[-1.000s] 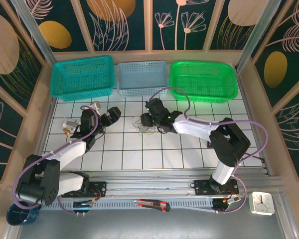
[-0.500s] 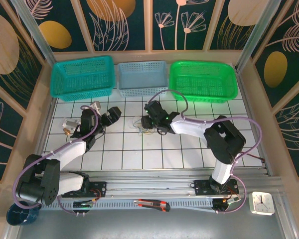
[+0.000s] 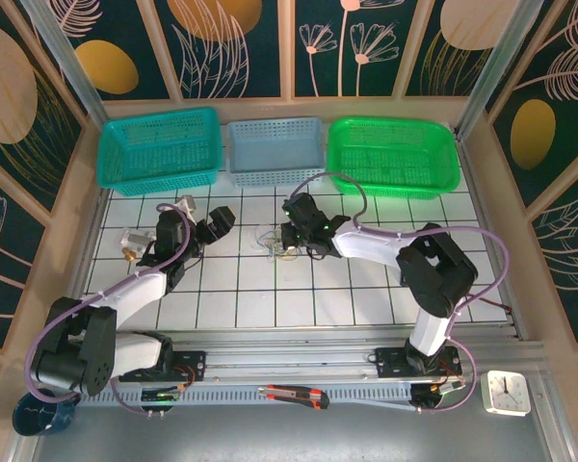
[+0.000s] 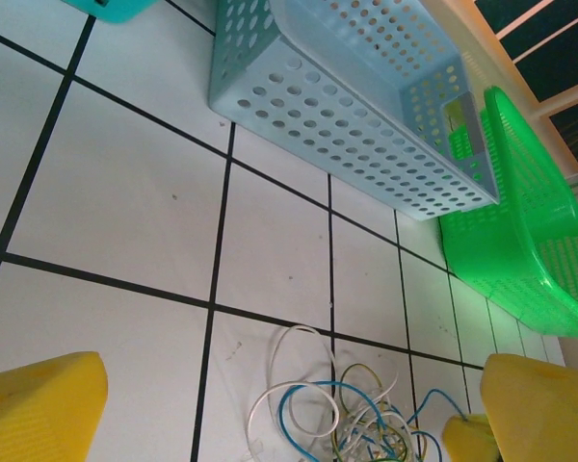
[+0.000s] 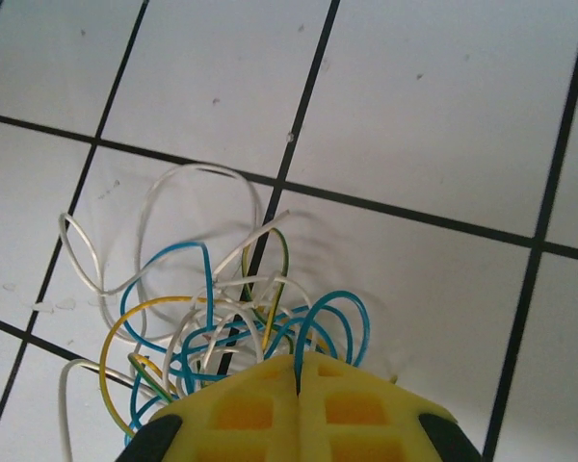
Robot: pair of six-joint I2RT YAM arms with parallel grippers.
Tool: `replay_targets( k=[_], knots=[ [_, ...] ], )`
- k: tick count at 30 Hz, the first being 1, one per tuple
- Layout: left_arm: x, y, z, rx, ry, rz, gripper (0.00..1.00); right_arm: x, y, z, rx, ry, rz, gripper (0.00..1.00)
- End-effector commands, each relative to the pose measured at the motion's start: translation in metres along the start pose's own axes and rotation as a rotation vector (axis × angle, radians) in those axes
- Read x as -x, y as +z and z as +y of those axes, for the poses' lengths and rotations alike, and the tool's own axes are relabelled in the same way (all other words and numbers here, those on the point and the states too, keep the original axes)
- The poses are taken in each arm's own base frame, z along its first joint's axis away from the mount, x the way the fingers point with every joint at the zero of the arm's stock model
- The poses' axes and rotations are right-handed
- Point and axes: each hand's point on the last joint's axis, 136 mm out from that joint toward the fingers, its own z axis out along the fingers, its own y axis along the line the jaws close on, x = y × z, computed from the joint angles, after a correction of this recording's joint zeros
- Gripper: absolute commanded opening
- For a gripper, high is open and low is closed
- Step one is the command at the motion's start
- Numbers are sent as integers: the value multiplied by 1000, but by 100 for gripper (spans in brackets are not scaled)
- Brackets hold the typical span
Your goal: Untangle the cables
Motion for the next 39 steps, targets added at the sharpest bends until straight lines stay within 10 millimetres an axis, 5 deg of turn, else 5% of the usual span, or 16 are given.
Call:
replay_targets(
  k=[1,17,29,39],
  knots=[
    [11,1,-12,-41,17,-18,99,26,-31,5,42,4,-83,0],
    [9,-3,-56,-262,-13,32,99,85,-135,41,427,87,-346,0],
    [-5,-4,-82,-393,15,85,96,85,-154,54,602,87,-398,0],
    [-34,19,-101,-382,126,162,82,84,-154,53,640,90,-371,0]
  ],
)
